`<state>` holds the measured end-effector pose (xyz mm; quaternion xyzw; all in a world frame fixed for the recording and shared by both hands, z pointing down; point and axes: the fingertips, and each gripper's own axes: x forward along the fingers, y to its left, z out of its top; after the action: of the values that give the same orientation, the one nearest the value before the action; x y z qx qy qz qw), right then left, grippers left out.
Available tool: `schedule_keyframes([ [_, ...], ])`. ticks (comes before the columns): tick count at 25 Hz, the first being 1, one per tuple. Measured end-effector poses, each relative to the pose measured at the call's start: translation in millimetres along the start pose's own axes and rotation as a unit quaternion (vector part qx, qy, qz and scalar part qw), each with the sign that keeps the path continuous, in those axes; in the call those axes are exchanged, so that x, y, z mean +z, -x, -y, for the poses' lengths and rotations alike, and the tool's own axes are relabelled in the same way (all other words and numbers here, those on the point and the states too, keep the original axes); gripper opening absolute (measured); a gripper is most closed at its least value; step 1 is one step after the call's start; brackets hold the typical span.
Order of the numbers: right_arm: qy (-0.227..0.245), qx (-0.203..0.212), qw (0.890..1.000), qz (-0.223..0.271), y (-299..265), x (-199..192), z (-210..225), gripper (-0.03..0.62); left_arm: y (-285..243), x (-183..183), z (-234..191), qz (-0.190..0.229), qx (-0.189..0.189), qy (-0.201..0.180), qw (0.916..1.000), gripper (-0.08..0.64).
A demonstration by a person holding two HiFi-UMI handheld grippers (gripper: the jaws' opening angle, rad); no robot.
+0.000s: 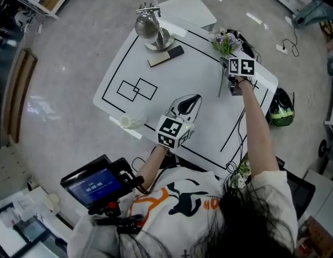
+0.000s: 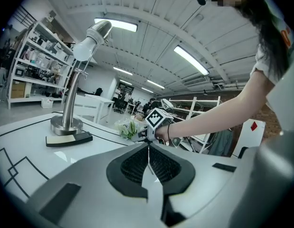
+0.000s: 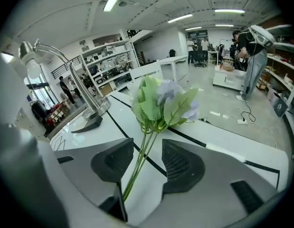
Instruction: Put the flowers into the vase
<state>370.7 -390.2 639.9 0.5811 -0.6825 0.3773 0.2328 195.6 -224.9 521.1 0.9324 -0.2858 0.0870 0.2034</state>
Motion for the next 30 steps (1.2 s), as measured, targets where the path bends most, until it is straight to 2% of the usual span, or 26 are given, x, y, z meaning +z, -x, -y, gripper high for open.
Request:
schedule_keyframes([
  [2,0.007,-0.007,1.0,-0.01,-6.9,-0.3,2.3,0.189,1.6,-2.0,-4.1,-0.001,0.006,0.002,1.0,0.012],
  [5,0.024,-0.02,0.999,-0.018,-13.3,-2.8,5.2,0.132,3.6,-4.0,-8.8,-0.002,0.013,0.004,0.9999,0.012],
  [9,0.02,-0.016,1.0,-0.017,-16.5,-3.0,2.7,0.085,5.3,-5.8,-13.6,-0.002,0.018,0.005,0.9998,0.012],
  [12,0.001,-0.009,1.0,0.001,-13.9,1.0,0.1,0.03,6.6,-6.8,-15.8,-0.001,0.02,0.006,0.9998,0.012],
  [16,0.012,0.0,1.0,0.021,-2.4,1.5,-9.4,0.021,10.6,-4.1,-13.8,0.001,0.02,0.002,0.9998,0.012],
  [22,-0.021,0.037,0.995,0.088,36.5,5.5,-34.0,0.02,24.1,8.5,-6.4,0.01,0.019,-0.01,0.9997,0.012],
  [30,-0.019,0.083,0.979,0.186,105.3,2.5,-72.2,0.02,49.5,13.1,5.8,0.014,0.011,-0.024,0.9995,0.012],
])
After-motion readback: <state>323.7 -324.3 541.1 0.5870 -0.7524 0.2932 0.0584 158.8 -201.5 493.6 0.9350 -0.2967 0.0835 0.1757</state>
